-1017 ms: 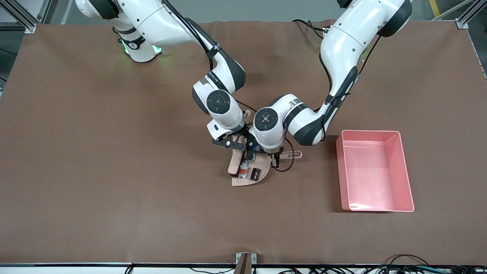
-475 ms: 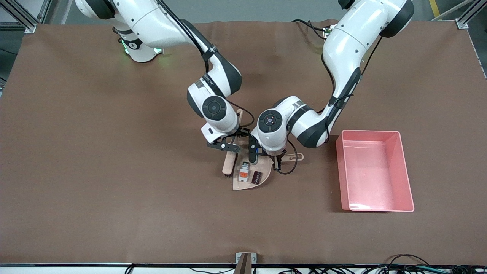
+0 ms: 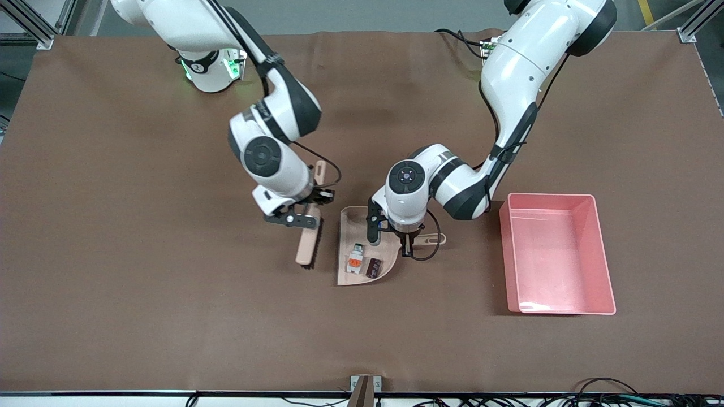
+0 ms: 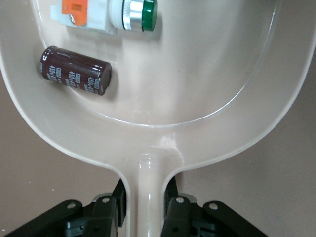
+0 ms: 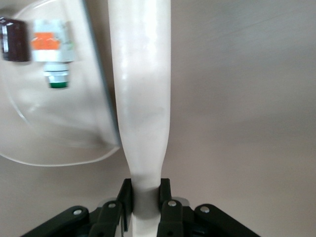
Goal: Clean e-waste and dump in bin
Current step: 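Lift the brush away from the dustpan with the right gripper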
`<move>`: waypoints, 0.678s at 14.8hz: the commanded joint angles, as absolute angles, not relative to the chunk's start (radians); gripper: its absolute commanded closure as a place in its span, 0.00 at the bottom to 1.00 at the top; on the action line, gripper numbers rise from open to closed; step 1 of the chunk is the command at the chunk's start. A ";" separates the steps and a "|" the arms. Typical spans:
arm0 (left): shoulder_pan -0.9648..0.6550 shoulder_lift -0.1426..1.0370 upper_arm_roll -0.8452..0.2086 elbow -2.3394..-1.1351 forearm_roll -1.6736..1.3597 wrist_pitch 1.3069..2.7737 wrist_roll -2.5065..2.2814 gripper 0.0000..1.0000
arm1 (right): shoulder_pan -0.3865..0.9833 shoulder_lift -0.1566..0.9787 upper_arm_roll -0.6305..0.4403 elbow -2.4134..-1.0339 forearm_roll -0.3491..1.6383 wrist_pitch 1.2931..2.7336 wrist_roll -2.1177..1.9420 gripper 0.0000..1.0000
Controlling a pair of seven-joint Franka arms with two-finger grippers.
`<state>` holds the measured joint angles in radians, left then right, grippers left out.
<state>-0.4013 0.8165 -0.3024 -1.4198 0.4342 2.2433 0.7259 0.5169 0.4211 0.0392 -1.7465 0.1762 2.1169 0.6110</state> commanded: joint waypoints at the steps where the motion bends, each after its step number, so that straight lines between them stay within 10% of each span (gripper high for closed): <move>1: -0.286 0.789 -0.403 -1.436 0.443 2.257 0.779 0.80 | 0.431 0.224 0.052 -1.983 0.160 2.155 0.490 1.00; 10: 0.020 0.614 -0.601 -1.428 0.445 2.042 0.854 0.80 | 0.077 -0.150 0.051 -2.515 0.141 2.237 0.191 1.00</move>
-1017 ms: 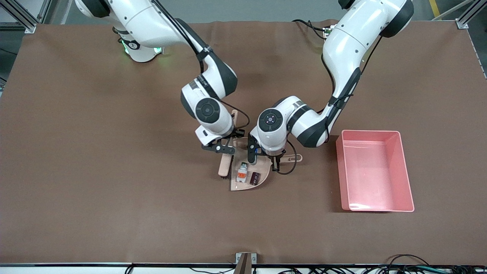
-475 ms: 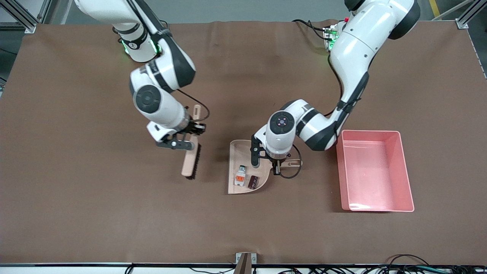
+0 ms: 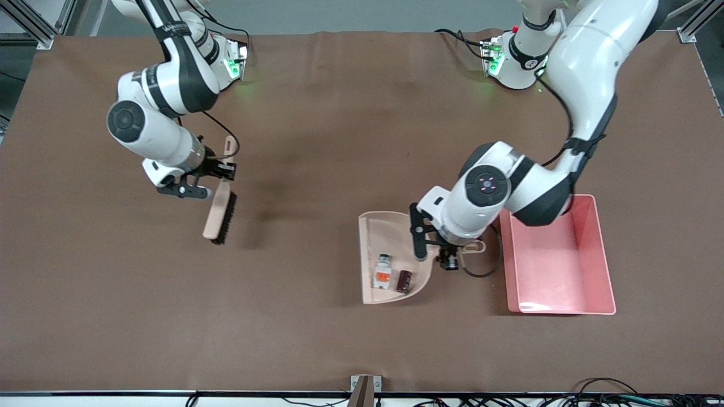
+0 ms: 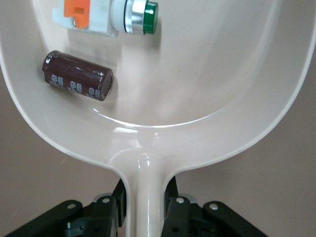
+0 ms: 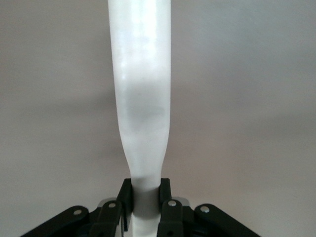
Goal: Clean e-waste and dump in bin
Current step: 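Carry the dustpan to the pink bin while the right gripper returns the brush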
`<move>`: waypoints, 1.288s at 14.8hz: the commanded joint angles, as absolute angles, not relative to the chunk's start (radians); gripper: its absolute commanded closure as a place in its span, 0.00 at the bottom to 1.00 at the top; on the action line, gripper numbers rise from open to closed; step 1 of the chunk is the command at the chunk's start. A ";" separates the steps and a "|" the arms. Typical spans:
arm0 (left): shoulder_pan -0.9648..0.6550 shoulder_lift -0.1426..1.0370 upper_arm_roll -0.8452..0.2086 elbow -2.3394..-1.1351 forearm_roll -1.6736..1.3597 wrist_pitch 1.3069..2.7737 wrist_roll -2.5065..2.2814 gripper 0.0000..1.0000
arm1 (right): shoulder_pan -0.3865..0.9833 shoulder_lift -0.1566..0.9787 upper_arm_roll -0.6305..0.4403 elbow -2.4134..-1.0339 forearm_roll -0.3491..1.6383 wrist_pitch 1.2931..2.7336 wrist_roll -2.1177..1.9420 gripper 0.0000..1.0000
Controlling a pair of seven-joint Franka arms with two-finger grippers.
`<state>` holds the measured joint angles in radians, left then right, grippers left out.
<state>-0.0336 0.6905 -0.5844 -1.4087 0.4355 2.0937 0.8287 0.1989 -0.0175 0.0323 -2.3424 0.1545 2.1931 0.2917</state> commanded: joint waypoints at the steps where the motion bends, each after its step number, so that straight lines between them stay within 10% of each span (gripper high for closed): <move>1: 0.043 0.585 -0.601 -1.428 0.445 2.014 0.857 0.80 | -0.017 -0.176 0.051 -2.552 0.130 2.237 0.085 1.00; 7: 0.305 0.523 -0.676 -1.431 0.443 1.905 1.014 0.80 | -0.296 -0.175 0.052 -2.664 -0.057 2.410 -0.086 1.00; 19: 0.638 0.502 -0.719 -1.557 0.471 1.899 1.380 0.80 | -0.235 -0.009 0.055 -2.711 -0.044 2.571 0.023 1.00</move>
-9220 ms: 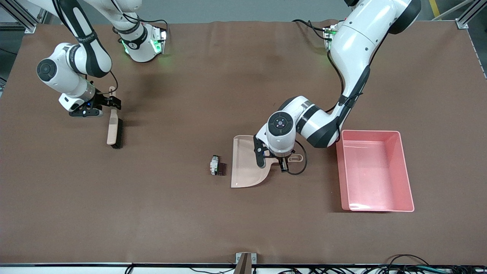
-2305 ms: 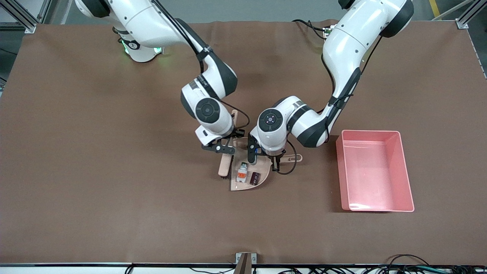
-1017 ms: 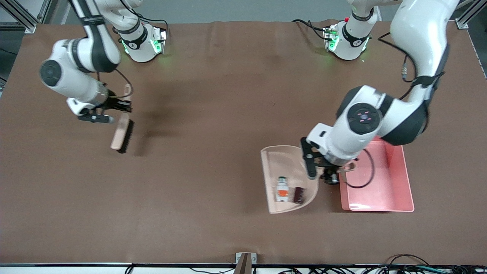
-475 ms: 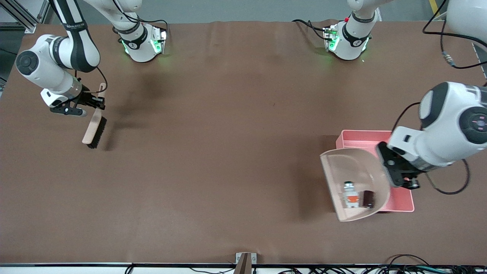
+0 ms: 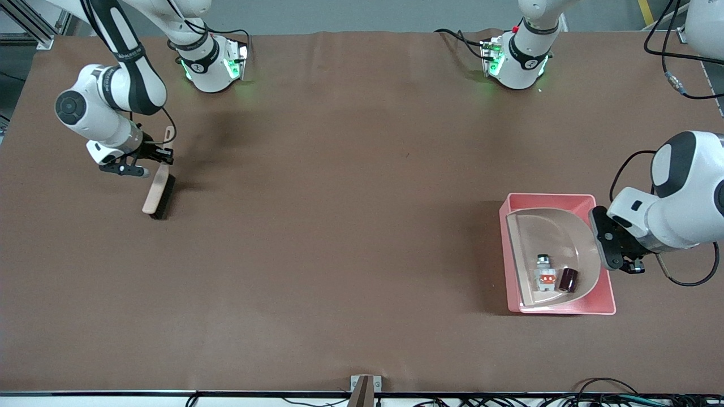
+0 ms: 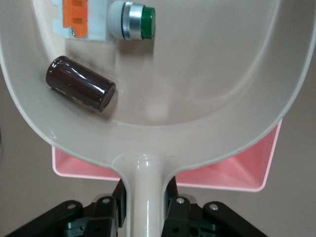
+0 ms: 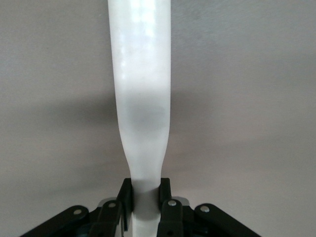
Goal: Clean e-waste and dump in bin
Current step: 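Carry the dustpan to the pink bin while the right gripper returns the brush, then tilt the dustpan over the pink bin while the right gripper releases the brush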
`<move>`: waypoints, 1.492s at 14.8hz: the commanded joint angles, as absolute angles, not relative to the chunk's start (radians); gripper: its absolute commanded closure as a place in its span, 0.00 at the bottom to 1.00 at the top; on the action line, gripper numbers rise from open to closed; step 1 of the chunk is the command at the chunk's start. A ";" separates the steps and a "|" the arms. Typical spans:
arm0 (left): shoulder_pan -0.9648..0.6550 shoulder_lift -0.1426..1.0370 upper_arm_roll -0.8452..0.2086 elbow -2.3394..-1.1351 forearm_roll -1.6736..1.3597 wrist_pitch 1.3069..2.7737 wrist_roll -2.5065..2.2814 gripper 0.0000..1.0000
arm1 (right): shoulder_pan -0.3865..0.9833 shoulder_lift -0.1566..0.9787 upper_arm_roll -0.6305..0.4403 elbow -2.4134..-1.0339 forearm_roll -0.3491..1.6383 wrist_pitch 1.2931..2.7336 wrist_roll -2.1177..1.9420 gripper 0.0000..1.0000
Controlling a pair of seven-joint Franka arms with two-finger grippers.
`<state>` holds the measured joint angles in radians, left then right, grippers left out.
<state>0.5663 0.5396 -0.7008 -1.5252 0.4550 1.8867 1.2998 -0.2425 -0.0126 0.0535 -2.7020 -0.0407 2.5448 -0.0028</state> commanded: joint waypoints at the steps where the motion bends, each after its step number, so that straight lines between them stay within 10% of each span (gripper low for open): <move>1: 0.665 0.505 -0.719 -1.562 0.471 1.920 1.419 0.81 | -0.235 0.001 0.055 -2.712 -0.044 2.591 0.023 0.99; 11: 0.698 0.563 -0.715 -1.560 0.747 1.953 1.447 0.82 | -0.238 -0.006 0.058 -2.691 -0.046 2.545 0.026 0.00; 22: 0.626 0.571 -0.713 -1.560 0.977 1.928 1.370 0.82 | -0.124 -0.354 0.067 -2.453 -0.035 1.976 0.041 0.00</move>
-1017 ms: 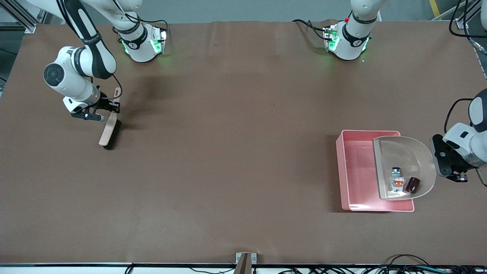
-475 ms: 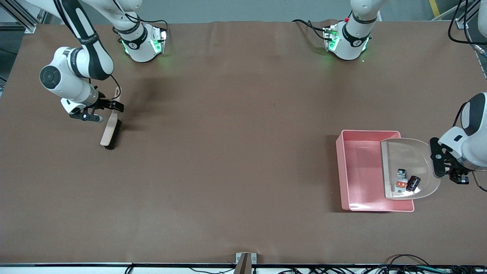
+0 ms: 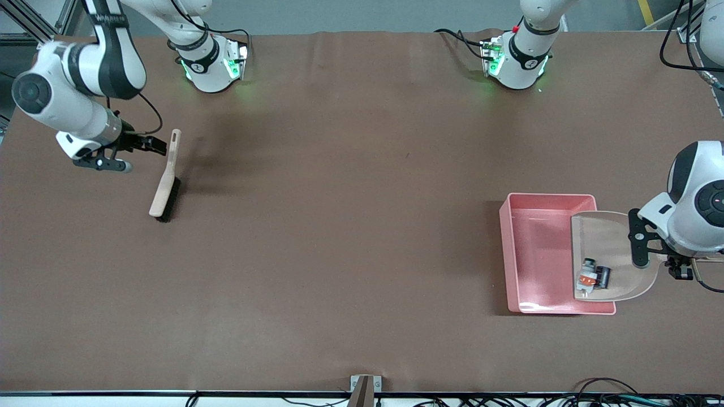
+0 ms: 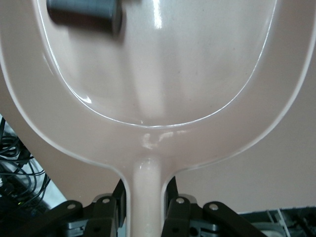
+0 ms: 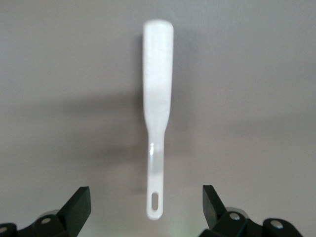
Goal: Clean e-waste and dump in bin
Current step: 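Tilt the dustpan over the pink bin while the right gripper releases the brush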
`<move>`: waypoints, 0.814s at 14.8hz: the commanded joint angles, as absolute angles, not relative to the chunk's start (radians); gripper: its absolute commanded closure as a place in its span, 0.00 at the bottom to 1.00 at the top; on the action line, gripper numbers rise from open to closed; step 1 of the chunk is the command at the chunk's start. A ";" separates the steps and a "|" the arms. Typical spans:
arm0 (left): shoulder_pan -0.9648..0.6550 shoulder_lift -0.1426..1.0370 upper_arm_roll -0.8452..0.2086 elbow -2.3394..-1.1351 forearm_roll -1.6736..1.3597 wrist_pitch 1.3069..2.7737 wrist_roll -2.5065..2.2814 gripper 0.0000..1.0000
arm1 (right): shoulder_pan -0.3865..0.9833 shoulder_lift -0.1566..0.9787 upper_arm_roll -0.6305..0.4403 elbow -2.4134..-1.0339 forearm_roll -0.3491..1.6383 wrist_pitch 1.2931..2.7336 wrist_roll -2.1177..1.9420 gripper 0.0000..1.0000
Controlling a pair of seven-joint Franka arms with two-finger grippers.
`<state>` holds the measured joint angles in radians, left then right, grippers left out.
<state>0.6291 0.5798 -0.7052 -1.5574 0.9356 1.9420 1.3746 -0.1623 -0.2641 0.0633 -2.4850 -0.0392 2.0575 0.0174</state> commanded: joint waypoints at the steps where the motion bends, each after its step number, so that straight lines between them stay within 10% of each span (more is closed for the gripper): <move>1: 0.612 0.571 -0.713 -1.560 0.998 1.922 1.367 0.82 | -0.111 -0.368 0.067 -2.395 -0.035 1.906 0.043 0.00; 12: 0.586 0.538 -0.805 -1.468 1.022 1.914 1.353 0.83 | -0.095 -0.065 0.064 -1.593 -0.034 1.479 0.034 0.00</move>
<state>0.5825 0.5679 -0.7478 -1.5053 1.0606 1.9276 1.3643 -0.0986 -0.2305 0.0695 -1.8117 -0.0387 1.5694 0.0304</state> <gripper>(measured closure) 0.665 0.000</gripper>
